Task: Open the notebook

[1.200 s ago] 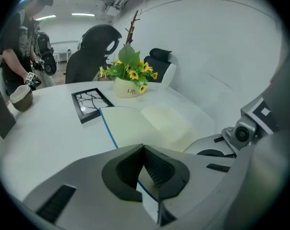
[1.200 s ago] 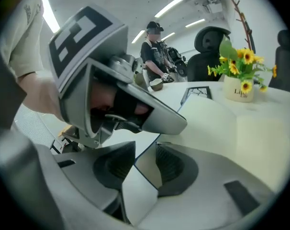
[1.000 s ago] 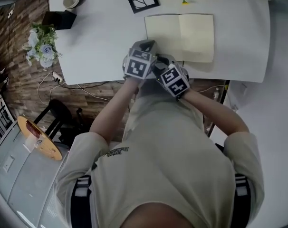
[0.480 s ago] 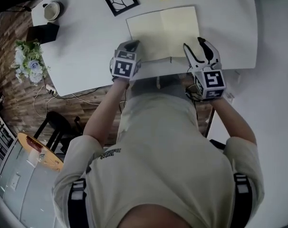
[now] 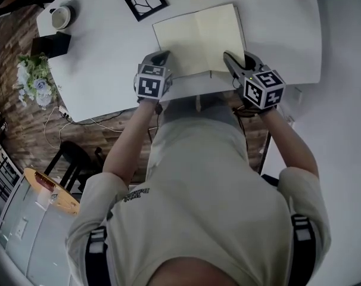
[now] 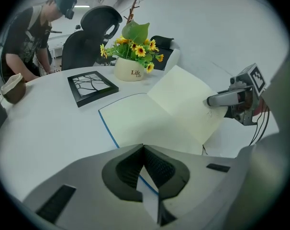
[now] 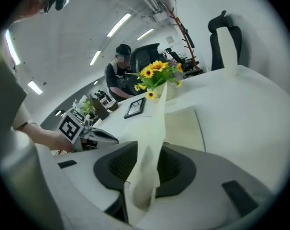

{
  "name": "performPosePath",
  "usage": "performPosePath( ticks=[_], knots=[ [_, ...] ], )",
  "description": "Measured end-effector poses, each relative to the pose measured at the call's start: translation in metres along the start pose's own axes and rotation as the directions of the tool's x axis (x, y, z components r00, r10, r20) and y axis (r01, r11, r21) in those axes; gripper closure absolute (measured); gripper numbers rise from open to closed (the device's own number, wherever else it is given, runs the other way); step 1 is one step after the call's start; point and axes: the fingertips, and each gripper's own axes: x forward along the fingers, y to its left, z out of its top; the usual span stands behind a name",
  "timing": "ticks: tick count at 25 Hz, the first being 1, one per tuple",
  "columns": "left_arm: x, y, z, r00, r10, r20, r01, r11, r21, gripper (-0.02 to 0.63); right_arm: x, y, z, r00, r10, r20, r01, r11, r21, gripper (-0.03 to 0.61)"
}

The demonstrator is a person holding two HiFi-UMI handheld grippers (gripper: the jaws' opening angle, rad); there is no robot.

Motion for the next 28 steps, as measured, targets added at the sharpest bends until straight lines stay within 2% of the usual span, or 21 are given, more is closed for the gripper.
performPosePath(
  ticks=[3, 6, 8, 10, 15, 19, 28],
  knots=[
    [-0.009, -0.005, 0.005, 1.0, -0.004, 0.03, 0.004, 1.0, -0.021, 0.614, 0.007, 0.048, 0.01, 0.994, 0.11, -0.002, -0.109, 0.986, -0.124, 0.466],
    [-0.022, -0.01, 0.012, 0.997, -0.018, 0.079, 0.023, 0.998, -0.056, 0.614, 0.027, 0.093, 0.0, 0.977, 0.195, -0.091, -0.213, 0.94, -0.265, 0.389],
    [-0.032, -0.013, 0.016, 0.994, -0.024, 0.11, 0.033, 0.996, -0.083, 0.614, 0.044, 0.113, -0.015, 0.962, 0.221, -0.163, -0.263, 0.911, -0.316, 0.347],
    [-0.039, -0.014, 0.017, 0.99, -0.023, 0.136, 0.038, 0.994, -0.104, 0.614, 0.058, 0.125, -0.03, 0.948, 0.235, -0.217, -0.296, 0.9, -0.319, 0.309],
    [-0.043, -0.019, 0.007, 0.985, -0.025, 0.17, 0.047, 0.991, -0.128, 0.614, 0.078, 0.135, -0.06, 0.928, 0.223, -0.299, -0.322, 0.882, -0.344, 0.302],
    [-0.052, -0.011, 0.003, 0.98, 0.02, 0.198, 0.012, 0.987, -0.161, 0.614, 0.09, 0.126, -0.075, 0.911, 0.227, -0.344, -0.326, 0.908, -0.265, 0.302],
    [-0.018, -0.018, -0.021, 0.998, -0.026, 0.065, 0.034, 0.99, -0.135, 0.614, 0.095, 0.127, -0.075, 0.923, 0.249, -0.295, -0.326, 0.912, -0.249, 0.304]
  ],
)
